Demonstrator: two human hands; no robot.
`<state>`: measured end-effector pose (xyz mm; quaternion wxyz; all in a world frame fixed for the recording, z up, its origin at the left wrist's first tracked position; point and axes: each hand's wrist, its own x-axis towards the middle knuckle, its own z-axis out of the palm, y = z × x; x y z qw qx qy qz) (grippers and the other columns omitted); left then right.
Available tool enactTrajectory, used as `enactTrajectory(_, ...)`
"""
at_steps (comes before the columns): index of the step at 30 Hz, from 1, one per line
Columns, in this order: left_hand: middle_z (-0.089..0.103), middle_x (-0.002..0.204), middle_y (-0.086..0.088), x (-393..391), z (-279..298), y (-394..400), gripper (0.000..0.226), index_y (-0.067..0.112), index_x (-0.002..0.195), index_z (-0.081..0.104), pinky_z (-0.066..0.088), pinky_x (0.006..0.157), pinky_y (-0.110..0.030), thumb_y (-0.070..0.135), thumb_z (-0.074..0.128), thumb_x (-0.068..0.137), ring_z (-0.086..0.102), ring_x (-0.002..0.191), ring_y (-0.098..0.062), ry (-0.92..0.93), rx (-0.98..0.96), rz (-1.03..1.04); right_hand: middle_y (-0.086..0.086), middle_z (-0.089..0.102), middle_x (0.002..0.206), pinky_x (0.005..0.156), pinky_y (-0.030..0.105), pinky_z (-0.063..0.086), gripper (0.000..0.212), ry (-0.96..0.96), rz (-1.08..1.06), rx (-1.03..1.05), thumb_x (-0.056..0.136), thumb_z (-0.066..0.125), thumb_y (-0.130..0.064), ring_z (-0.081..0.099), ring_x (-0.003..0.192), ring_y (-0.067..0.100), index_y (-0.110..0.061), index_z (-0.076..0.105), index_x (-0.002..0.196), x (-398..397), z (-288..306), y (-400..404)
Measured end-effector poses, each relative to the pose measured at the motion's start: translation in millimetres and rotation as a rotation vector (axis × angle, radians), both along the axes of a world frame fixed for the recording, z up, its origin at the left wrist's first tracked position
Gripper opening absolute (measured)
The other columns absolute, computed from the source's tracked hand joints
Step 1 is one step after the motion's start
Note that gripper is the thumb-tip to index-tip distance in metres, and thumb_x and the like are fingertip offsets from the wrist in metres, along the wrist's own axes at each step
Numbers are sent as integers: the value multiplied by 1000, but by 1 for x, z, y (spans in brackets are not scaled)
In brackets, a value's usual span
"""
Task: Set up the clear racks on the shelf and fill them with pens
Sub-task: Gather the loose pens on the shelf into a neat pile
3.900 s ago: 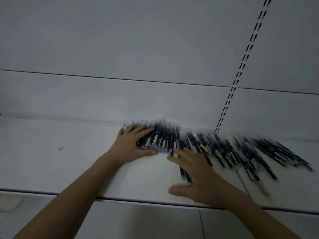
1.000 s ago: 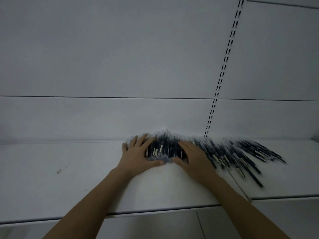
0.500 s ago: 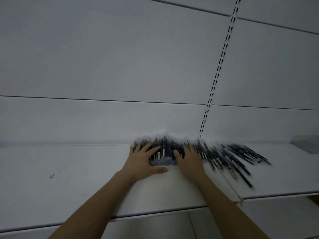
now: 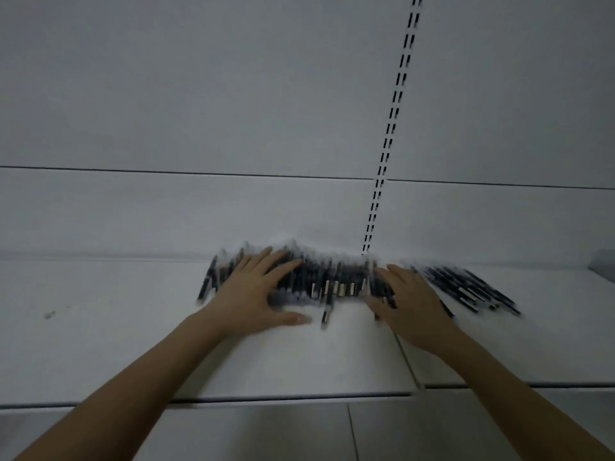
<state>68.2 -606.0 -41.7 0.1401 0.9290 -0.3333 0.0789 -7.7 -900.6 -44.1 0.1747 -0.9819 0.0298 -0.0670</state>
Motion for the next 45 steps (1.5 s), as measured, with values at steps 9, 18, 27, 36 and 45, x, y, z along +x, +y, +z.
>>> enactTrajectory(9,16,164,6,5,-1,-104,100,36,157,13,13,121,-36,85,39,74,19,150,-19,21,268,-38,-14,-14,164,122,46,-13,102,141,203,-127,66,18,-95,-20,151,17,-47,-2,154,-2,-21,-43)
enactTrajectory(18,23,163,5,10,-13,-129,107,25,157,21,15,120,-37,91,36,74,22,149,-19,-108,238,-70,-4,22,162,123,43,10,97,-62,239,71,77,11,-85,12,151,17,-27,28,153,50,-17,-26)
enactTrajectory(27,22,163,4,10,-15,-149,98,31,157,17,14,121,-42,88,19,77,18,151,-21,-100,219,23,10,48,131,101,40,40,37,-62,-79,40,101,46,-32,40,126,30,-12,50,132,30,-7,-91)
enactTrajectory(36,-3,166,11,-6,-19,-188,111,39,157,-1,5,123,-49,95,26,65,2,152,-14,32,125,-14,10,47,126,100,36,46,31,-95,2,463,100,52,-22,53,115,24,-13,56,130,47,-13,-53)
enactTrajectory(45,-2,166,6,-5,-18,-177,68,26,158,4,1,124,-35,53,27,100,-5,151,-7,103,42,13,7,47,139,112,36,35,43,-187,113,539,105,45,-26,41,131,21,-14,45,146,55,-25,-40)
